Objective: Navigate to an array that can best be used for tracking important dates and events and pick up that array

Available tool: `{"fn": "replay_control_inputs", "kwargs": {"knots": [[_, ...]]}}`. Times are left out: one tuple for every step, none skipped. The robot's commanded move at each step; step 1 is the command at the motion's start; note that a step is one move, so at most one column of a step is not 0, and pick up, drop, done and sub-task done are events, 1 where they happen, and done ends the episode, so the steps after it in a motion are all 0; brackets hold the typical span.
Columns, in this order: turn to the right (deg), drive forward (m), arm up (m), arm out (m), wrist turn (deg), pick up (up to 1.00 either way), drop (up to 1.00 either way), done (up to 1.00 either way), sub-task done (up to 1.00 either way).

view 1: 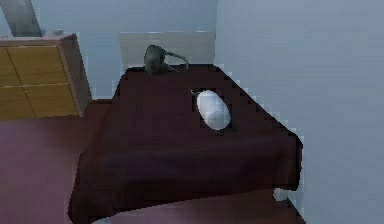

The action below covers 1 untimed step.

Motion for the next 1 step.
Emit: {"fn": "replay_control_inputs", "kwargs": {"knots": [[0.0, 0.00, 0.00, 0.00, 42.0, 0.00, 0.00, 0.00, 0.00]]}}
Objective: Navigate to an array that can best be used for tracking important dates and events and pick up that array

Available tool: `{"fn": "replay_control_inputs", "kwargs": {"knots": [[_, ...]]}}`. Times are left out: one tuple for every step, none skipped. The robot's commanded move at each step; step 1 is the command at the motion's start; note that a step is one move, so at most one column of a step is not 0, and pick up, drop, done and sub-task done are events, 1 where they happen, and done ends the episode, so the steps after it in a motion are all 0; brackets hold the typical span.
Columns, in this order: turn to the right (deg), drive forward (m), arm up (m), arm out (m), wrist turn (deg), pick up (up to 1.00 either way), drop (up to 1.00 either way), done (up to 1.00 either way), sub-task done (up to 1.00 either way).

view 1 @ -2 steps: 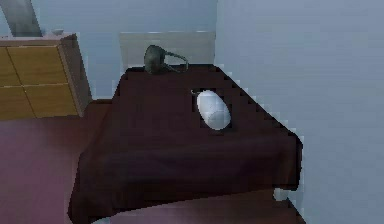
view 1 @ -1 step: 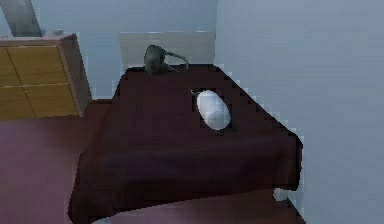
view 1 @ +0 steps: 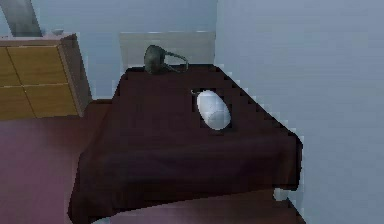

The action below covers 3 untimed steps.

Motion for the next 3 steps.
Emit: {"fn": "replay_control_inputs", "kwargs": {"knots": [[0.0, 0.00, -0.30, 0.00, 0.0, 0.00, 0.00, 0.00, 0.00], [0.0, 0.00, 0.00, 0.00, 0.0, 1.00, 0.00, 0.00, 0.00], [0.0, 0.00, 0.10, 0.00, 0.0, 0.00, 0.00, 0.00, 0.00]]}}
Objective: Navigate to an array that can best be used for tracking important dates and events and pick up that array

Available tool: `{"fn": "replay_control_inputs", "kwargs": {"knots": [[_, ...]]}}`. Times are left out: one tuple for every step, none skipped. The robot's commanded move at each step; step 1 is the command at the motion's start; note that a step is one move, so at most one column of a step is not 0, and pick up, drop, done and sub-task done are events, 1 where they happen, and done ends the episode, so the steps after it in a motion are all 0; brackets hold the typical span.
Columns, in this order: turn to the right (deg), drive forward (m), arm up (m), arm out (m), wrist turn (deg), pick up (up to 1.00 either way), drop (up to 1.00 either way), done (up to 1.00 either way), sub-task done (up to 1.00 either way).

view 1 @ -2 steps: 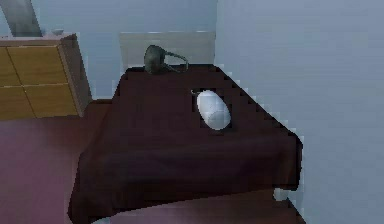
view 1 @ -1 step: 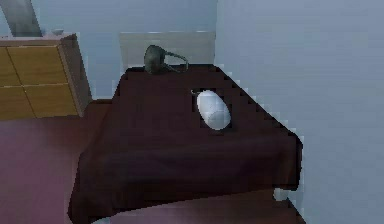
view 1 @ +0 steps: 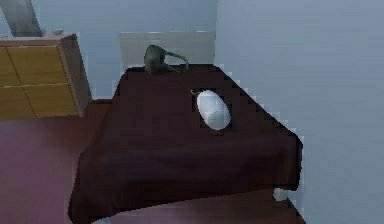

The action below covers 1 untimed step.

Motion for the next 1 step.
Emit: {"fn": "replay_control_inputs", "kwargs": {"knots": [[0.0, 0.00, 0.00, 0.00, 0.0, 0.00, 0.00, 1.00, 0.00]]}}
